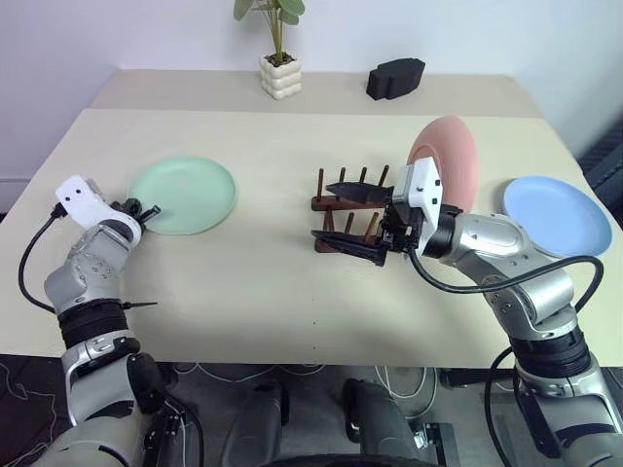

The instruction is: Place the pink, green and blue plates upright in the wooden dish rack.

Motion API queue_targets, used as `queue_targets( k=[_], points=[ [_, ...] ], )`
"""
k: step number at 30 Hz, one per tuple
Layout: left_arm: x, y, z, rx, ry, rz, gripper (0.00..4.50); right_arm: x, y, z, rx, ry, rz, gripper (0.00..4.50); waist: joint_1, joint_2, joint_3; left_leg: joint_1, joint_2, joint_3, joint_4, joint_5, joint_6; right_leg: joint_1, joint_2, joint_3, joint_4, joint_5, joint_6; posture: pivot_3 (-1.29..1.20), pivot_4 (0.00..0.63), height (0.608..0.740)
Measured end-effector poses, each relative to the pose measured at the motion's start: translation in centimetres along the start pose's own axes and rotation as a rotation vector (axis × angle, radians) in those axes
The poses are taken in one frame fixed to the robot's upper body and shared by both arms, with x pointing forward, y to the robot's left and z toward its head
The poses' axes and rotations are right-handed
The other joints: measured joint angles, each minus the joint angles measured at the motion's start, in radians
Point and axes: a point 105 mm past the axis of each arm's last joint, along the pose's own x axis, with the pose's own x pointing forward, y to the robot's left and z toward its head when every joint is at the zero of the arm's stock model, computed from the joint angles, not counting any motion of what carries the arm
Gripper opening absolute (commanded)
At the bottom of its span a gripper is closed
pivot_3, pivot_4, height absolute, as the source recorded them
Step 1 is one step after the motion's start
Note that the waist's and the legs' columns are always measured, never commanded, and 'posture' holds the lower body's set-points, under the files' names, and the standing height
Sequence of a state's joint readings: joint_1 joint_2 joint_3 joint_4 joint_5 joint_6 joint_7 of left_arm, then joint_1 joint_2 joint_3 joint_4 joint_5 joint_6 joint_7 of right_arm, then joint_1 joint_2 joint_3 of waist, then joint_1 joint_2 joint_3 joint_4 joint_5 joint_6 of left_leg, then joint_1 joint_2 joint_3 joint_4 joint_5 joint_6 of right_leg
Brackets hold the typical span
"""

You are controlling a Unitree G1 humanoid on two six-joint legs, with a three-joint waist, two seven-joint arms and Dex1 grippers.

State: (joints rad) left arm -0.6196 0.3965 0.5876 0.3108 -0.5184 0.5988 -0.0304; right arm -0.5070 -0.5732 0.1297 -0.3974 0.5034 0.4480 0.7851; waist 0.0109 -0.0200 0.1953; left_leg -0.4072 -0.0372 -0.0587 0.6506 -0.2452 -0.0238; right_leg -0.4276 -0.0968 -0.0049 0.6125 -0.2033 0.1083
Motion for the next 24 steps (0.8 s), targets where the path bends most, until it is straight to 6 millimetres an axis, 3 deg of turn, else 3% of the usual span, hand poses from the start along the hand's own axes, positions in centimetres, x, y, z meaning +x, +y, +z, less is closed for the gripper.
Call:
queue_targets(
  k=[6, 9, 12, 18, 24],
  points=[
    [-2.1, -5.1, 5.5, 0.072, -0.240, -0.178, 0.07, 0.7, -1.3, -0.6, -0.153, 0.061, -0.059, 3.56, -0.004, 0.000, 0.000, 0.000, 0.000, 0.000, -0.001, 0.000, -0.001, -0.001, 0.000, 0.000, 0.000, 0.000, 0.000, 0.00, 0.150, 0.736],
    [-3.2, -8.0, 7.2, 0.128, -0.311, -0.266, 0.07, 1.5, -2.3, -0.9, -0.284, 0.107, -0.102, 3.56, -0.005, 0.000, 0.000, 0.000, 0.000, 0.001, -0.001, 0.001, -0.001, -0.001, 0.000, 0.000, 0.000, 0.000, 0.000, 0.00, 0.150, 0.736],
    [-4.5, -12.4, 8.2, 0.261, -0.367, -0.394, 0.07, 2.5, -3.7, -1.0, -0.443, 0.143, -0.155, 3.56, -0.003, 0.000, 0.000, 0.000, -0.001, 0.001, -0.001, 0.001, -0.001, -0.001, 0.000, 0.000, 0.000, 0.000, 0.000, 0.00, 0.150, 0.736],
    [-7.1, -18.9, 8.4, 0.364, -0.405, -0.583, 0.07, 4.4, -4.2, -0.3, -0.667, 0.122, -0.199, 3.56, -0.007, 0.000, 0.000, 0.000, -0.001, 0.000, -0.001, 0.001, -0.001, -0.001, 0.000, 0.000, 0.000, 0.000, 0.000, 0.00, 0.150, 0.736],
    [-7.8, -21.0, 7.1, 0.419, -0.358, -0.638, 0.07, 5.3, -4.0, -1.0, -0.807, 0.138, -0.207, 3.56, -0.023, 0.000, 0.000, 0.000, -0.001, 0.000, -0.001, 0.001, -0.001, -0.001, 0.001, 0.000, 0.001, 0.000, 0.000, 0.00, 0.150, 0.736]
  ],
)
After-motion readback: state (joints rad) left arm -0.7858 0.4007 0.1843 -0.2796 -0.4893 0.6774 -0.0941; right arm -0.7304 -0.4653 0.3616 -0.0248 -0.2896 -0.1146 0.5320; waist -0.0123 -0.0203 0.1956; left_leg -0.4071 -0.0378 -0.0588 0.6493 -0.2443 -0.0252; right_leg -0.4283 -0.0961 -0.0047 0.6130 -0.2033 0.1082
